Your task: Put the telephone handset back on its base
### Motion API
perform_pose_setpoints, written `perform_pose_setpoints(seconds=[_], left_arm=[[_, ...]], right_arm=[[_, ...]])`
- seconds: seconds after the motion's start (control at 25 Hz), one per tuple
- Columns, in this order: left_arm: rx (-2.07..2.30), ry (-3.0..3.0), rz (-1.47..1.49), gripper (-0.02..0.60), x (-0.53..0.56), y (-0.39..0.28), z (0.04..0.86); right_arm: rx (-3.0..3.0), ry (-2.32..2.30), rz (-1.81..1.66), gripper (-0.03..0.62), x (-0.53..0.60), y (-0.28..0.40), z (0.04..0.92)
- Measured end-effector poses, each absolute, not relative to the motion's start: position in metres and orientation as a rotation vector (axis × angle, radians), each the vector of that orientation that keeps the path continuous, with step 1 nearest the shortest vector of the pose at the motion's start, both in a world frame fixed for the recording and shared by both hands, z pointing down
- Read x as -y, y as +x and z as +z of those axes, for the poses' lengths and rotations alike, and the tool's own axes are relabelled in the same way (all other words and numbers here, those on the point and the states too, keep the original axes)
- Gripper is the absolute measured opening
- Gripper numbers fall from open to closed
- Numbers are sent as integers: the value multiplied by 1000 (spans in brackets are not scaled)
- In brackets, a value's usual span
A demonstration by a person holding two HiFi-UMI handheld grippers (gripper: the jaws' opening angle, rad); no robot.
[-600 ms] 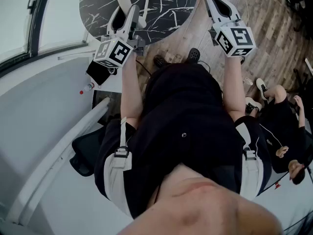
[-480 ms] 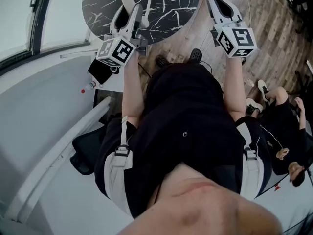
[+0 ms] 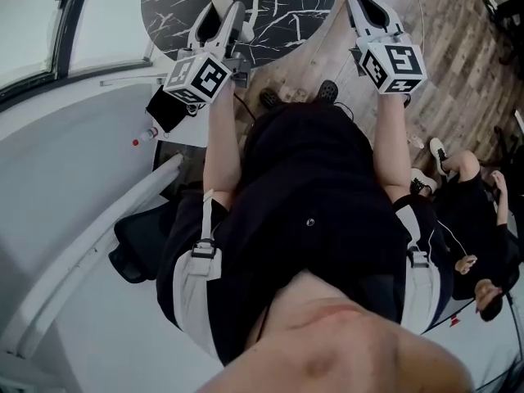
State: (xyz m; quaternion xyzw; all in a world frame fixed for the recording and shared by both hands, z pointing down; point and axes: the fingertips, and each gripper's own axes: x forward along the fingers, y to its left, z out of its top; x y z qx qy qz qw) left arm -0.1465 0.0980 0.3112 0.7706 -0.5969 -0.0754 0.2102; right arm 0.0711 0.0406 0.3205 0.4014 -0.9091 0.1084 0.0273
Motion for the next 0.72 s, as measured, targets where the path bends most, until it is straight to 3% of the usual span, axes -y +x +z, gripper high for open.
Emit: perform_pose_setpoints(seconds=[0.72], left_arm=[[1714, 2058, -146, 232, -85, -85, 344]], right_arm=[[2834, 1096, 340, 31, -30, 111, 342]])
